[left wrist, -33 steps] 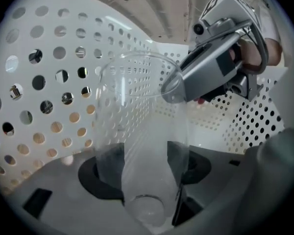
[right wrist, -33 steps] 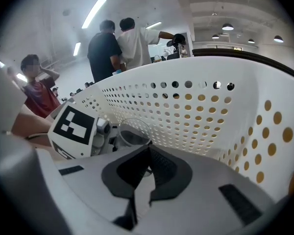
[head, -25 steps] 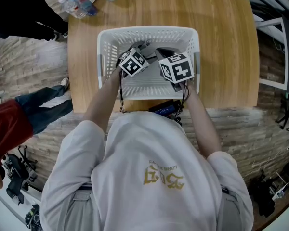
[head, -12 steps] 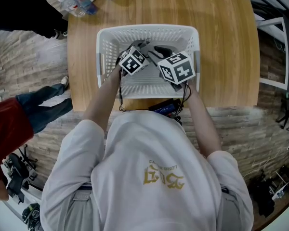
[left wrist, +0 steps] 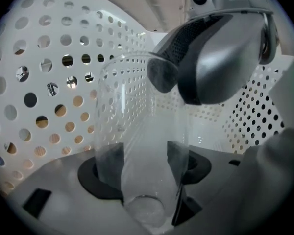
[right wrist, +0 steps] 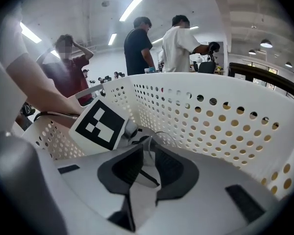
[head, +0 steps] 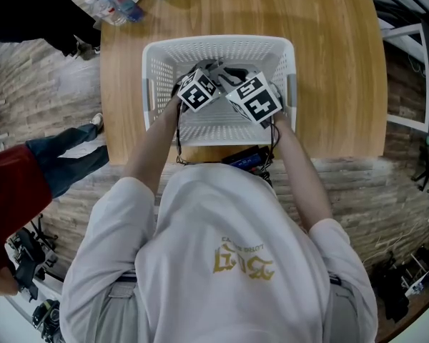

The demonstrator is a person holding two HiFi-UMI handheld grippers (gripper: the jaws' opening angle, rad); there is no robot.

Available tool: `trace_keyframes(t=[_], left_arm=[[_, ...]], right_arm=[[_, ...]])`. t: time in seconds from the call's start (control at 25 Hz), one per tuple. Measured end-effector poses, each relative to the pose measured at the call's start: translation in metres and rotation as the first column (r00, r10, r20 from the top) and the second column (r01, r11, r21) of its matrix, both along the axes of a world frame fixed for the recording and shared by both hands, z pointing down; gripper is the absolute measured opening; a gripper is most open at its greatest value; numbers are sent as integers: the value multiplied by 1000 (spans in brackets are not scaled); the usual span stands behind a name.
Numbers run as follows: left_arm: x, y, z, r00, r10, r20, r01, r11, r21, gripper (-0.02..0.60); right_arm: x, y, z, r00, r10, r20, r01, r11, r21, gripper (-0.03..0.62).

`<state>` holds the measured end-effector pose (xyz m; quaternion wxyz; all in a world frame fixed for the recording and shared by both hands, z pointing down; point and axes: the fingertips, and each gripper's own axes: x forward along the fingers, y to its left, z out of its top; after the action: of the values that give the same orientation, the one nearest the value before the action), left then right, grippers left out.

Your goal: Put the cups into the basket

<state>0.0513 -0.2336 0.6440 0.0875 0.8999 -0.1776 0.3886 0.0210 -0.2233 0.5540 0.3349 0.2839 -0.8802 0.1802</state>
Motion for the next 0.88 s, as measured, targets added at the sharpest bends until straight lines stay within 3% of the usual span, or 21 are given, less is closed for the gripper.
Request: trace_keyframes(t=[0.24,0.44,0.64,0.88], left_arm=[[2,2,0,1000,18,2,-18,1000,12,295],[0,5,0,999,45,21,-46,998,35,295],[-3,10,0,992,99,77,-104,992,76,295],[-2,-8,-5,992,28,120,-47,986,161,295]], right_arm=[[0,2,0,1000,-20,8,21,999,-35,69],[-1,6,2,999,-12,43,18,993,-118,64],[-4,15,1,999,-46,27,49,989,-140,35],[4,10,-4,999,22,49,-14,987,-159,23]])
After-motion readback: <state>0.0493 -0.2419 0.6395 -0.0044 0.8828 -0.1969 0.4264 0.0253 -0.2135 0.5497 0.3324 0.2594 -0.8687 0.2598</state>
